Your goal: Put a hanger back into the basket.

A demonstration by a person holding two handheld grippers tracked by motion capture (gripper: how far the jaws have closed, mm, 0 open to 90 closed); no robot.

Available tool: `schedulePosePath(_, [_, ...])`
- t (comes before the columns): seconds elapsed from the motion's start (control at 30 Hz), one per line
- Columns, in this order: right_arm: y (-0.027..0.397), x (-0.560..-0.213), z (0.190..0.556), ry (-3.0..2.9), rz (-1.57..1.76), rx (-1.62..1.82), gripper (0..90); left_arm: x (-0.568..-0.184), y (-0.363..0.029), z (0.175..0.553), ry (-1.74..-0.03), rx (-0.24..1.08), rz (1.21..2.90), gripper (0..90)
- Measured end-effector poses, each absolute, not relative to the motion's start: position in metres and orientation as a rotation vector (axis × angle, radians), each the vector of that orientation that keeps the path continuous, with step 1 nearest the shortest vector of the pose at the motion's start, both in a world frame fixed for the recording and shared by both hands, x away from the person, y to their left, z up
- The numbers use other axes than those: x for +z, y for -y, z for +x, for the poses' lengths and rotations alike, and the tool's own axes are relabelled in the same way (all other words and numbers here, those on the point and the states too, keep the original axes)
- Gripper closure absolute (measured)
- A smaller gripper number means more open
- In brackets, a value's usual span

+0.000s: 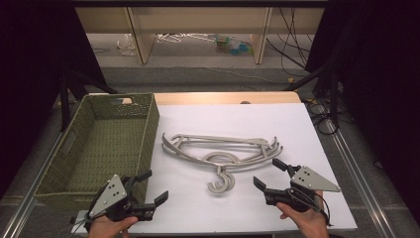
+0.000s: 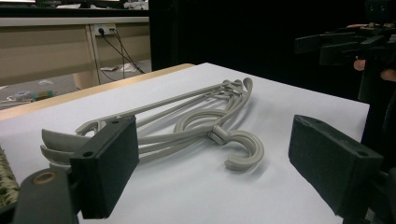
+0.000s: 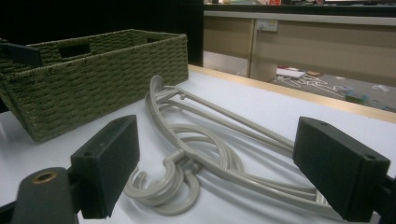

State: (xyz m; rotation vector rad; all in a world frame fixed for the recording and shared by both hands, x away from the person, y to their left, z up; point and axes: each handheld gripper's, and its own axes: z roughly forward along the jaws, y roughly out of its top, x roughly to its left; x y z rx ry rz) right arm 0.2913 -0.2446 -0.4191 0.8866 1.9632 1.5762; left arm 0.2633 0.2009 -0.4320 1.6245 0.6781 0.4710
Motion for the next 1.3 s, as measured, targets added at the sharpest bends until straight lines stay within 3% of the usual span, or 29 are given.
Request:
schedulePosePath(0.43, [0.243, -0.42, 0.291, -1.982, 0.897, 1.575, 16.1, -0.432, -0.199, 0.262, -0.668, 0.479, 1.635, 16.0])
schedulePosePath(0.5, [0.241, -0.418, 0.295, -1.998, 0.869, 1.553, 20.6, -0.432, -0.199, 0.263, -0.679, 0.469, 1.634, 16.0])
schedulePosePath(0.63, [0.239, -0.415, 0.302, -2.044, 0.829, 1.521, 20.6, -0.433, -0.199, 0.264, -0.683, 0.473, 1.639, 16.0])
schedulePosePath(1.03, [0.208, -0.425, 0.364, -2.362, 0.633, 1.301, 23.7, -0.434, -0.197, 0.264, -0.661, 0.463, 1.653, 16.0])
schedulePosePath(1.3, [0.192, -0.443, 0.388, -2.53, 0.528, 1.036, 37.7, -0.434, -0.195, 0.263, -0.644, 0.463, 1.67, 16.0])
